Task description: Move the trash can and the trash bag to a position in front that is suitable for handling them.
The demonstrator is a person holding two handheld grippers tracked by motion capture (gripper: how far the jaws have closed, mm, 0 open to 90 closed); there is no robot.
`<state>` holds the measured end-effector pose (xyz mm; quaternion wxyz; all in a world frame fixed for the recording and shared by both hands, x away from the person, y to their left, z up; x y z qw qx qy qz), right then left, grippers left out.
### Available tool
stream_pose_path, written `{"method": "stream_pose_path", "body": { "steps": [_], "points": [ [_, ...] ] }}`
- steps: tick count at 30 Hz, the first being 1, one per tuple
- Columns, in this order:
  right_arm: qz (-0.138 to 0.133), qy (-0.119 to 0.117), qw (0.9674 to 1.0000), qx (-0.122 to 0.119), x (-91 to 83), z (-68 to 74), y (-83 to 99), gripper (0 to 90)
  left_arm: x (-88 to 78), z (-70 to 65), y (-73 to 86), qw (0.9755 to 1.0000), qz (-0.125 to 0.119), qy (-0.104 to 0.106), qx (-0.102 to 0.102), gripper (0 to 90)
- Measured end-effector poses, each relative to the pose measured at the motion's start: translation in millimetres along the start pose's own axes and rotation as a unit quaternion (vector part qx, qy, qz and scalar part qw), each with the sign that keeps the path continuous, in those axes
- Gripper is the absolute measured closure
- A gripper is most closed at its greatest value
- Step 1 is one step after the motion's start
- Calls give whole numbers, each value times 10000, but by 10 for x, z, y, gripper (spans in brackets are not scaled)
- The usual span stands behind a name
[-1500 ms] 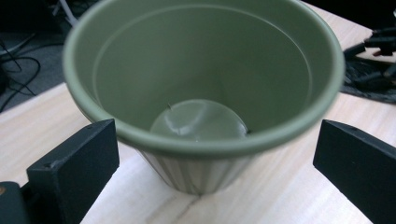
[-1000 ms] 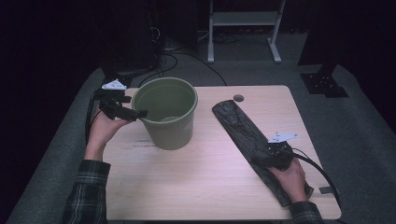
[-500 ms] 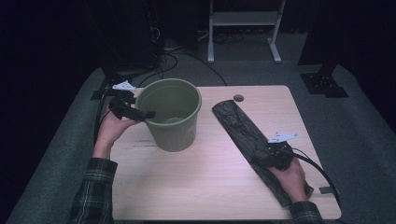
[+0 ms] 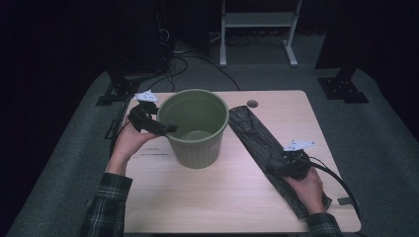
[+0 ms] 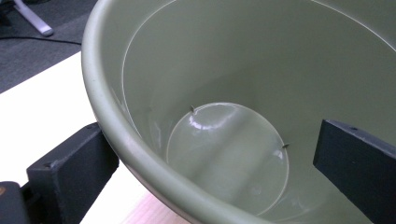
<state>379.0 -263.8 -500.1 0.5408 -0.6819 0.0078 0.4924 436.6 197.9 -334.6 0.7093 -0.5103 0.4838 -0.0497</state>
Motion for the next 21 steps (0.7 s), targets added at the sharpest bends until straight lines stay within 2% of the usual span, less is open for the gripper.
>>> {"method": "stream_pose_path", "body": {
  "steps": [7,10,11,12,13,14,17,20,21],
  "points": [
    [2,-1,10000,6,0,1,0,93,36,-243,-40,9997,80,141,184,0],
    [1,-1,10000,1,0,0,0,93,47,-315,-44,9995,43,214,229,0],
    [0,-1,10000,0,0,0,0,93,58,-383,-39,9993,-25,301,237,0],
    [0,-1,10000,0,0,0,0,93,58,-383,-39,9993,-25,301,237,0],
    [1,0,10000,-1,0,0,0,93,66,-452,-37,9990,-63,360,266,0],
    [1,0,10000,-1,0,0,0,93,66,-452,-37,9990,-63,360,266,0],
    [0,0,10000,-2,0,0,0,93,77,-598,-48,9983,-55,454,363,0],
    [-1,1,10000,-3,0,0,0,93,80,-638,-49,9981,-53,478,389,0],
    [-1,0,10000,-2,0,0,0,93,84,-691,-50,9978,-62,508,412,0]
  ]
}}
Point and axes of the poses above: each handheld gripper's, and its own axes: x roughly forward along the jaws, y roughly out of its underside, z roughly to its left, the point moved 2 cm from there along x, roughly forward along the jaws, and after that the axes turned 5 degrees about -y, right-handed, at the moved point
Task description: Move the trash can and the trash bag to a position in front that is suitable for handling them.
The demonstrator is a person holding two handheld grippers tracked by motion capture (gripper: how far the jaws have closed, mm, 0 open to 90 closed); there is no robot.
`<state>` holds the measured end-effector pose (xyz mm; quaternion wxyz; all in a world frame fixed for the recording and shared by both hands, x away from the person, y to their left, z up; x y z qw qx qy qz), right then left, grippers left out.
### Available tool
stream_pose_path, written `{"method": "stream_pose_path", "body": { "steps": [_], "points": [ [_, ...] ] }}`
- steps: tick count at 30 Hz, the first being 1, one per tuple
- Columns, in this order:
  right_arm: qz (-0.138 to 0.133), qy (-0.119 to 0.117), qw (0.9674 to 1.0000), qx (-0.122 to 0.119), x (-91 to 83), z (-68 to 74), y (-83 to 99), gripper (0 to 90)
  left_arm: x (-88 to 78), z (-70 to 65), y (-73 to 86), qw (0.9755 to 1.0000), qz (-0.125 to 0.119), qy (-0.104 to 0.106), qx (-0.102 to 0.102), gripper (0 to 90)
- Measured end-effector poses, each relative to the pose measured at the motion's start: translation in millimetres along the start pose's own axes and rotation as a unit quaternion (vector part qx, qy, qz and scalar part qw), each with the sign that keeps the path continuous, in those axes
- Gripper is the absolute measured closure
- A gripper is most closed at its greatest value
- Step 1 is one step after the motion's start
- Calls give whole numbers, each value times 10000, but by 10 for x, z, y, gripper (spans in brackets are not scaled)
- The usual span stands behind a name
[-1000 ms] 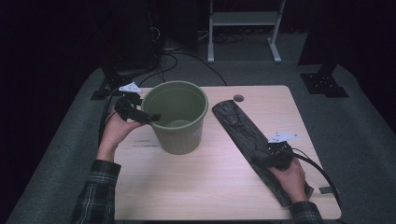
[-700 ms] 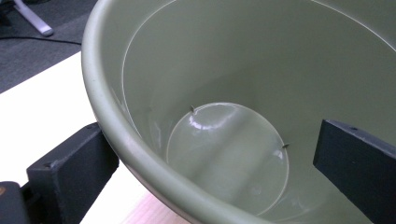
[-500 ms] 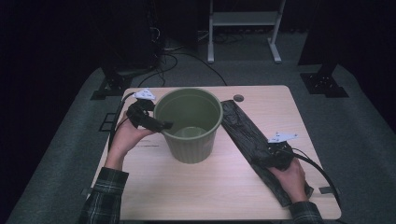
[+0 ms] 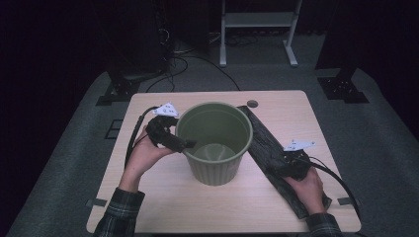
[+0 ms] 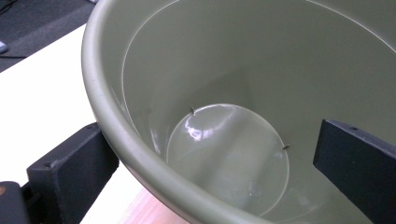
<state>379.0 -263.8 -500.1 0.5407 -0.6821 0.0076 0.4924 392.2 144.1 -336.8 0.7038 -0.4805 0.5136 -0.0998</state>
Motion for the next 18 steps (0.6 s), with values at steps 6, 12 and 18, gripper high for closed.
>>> {"method": "stream_pose_path", "body": {
  "steps": [6,12,18],
  "points": [
    [1,0,10000,0,0,0,0,93,9,-96,0,10000,-25,40,32,0],
    [0,0,10000,0,0,0,0,93,18,-163,-1,10000,-52,70,35,0],
    [1,0,10000,0,0,0,0,93,20,-209,8,9999,-92,136,48,0]
  ]
}}
Point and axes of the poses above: each handheld gripper's, and its own axes: x roughly forward along the jaws, y roughly out of its underside, z roughly to its left, the point moved 2 cm from there along x, roughly forward along the jaws, and after that the axes turned 5 degrees about -y, right-handed, at the moved point
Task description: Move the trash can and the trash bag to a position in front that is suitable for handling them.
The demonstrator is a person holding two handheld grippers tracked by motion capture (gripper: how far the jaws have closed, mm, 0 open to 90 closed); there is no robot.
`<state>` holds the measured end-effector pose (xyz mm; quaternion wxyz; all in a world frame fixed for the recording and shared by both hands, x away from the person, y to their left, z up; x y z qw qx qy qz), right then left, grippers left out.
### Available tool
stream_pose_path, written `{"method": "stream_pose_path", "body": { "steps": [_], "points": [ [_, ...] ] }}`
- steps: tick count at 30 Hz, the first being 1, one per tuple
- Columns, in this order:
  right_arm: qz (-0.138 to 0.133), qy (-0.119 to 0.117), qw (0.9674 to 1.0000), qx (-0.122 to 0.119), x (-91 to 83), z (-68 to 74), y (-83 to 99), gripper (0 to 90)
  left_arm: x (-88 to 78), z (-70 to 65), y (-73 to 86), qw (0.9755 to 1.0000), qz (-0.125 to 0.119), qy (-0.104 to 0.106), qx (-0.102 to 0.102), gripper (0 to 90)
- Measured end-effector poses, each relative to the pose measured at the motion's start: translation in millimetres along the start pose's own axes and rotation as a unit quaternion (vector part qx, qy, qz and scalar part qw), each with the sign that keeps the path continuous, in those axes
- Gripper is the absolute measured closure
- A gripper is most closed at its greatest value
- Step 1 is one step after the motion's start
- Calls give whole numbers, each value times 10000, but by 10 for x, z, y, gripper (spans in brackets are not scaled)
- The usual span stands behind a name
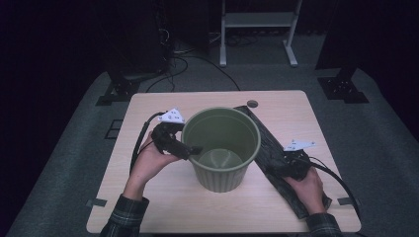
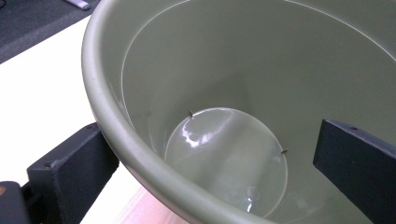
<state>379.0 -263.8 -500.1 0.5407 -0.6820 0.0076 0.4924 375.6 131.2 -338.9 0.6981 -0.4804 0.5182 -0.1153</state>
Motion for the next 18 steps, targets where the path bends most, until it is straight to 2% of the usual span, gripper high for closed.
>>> {"method": "stream_pose_path", "body": {
  "steps": [7,18],
  "points": [
    [0,1,10000,-1,0,0,0,92,2,35,-13,9999,-79,64,-17,0],
    [0,0,10000,0,0,0,0,93,-151,140,-79,9993,-326,-168,-102,0]
  ]
}}
Point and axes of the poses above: each handheld gripper's, and its own axes: x roughly forward along the jaws, y roughly out of its underside, z roughly to its left, the point moved 2 cm from there along x, roughly forward along the jaws, and after that the axes turned 5 degrees about -y, right-handed, at the moved point
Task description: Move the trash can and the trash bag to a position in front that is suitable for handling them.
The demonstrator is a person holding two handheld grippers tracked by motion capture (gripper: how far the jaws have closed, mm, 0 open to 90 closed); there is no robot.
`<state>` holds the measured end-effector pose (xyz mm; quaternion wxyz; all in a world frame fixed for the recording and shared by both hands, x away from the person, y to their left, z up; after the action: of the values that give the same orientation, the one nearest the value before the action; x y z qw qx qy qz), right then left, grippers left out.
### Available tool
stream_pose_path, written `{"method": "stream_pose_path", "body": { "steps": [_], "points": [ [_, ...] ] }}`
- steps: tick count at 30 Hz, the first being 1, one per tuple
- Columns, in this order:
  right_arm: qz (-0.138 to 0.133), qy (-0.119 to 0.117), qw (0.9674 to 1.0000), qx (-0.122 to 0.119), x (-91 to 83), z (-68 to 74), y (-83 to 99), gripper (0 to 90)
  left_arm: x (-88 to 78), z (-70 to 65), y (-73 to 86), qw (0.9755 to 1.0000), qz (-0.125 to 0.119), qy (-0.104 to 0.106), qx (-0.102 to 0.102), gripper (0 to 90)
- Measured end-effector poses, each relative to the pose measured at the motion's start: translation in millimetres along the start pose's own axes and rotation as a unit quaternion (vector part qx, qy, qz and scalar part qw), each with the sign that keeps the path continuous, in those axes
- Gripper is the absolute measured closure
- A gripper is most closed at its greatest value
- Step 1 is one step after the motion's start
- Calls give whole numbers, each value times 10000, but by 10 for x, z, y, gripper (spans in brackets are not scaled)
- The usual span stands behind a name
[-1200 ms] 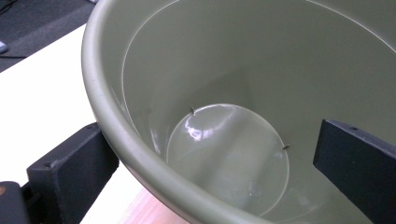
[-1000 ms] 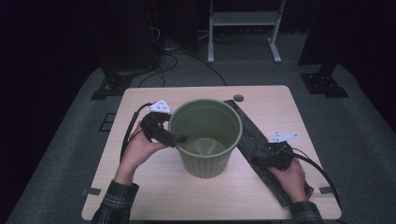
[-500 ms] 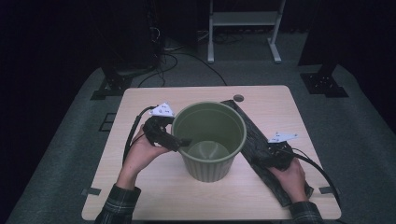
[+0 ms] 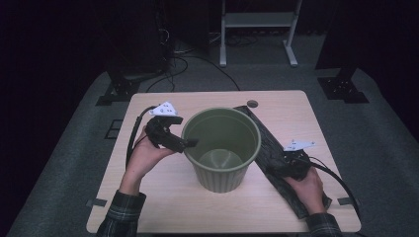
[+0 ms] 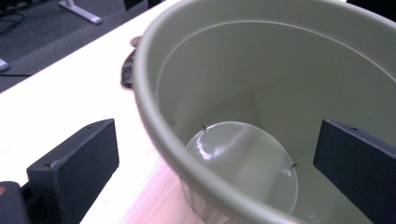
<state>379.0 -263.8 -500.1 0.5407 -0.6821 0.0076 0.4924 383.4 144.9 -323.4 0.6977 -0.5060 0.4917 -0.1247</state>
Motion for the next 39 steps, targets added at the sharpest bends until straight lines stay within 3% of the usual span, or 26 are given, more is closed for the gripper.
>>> {"method": "stream_pose_path", "body": {
  "steps": [13,21,30,39],
  "points": [
    [0,-1,10000,0,0,0,0,93,-311,18,38,9995,-224,-207,-24,0],
    [0,0,10000,0,0,0,0,93,-514,-2,147,9991,-266,-343,-33,0],
    [0,0,10000,-2,0,0,0,93,-619,-55,389,9983,-363,-412,-178,0],
    [0,0,10000,-1,0,0,0,93,-596,-151,669,9981,-329,-489,-151,0]
  ]
}}
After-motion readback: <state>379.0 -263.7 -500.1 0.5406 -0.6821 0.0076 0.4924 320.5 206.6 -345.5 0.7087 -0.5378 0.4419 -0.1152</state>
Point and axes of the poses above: each handheld gripper's, and its own axes: x roughly forward along the jaws, y roughly out of its underside, z roughly to its left, the point moved 2 cm from there along x, roughly forward along the jaws, and after that the axes turned 5 degrees about -y, right-handed, at the moved point
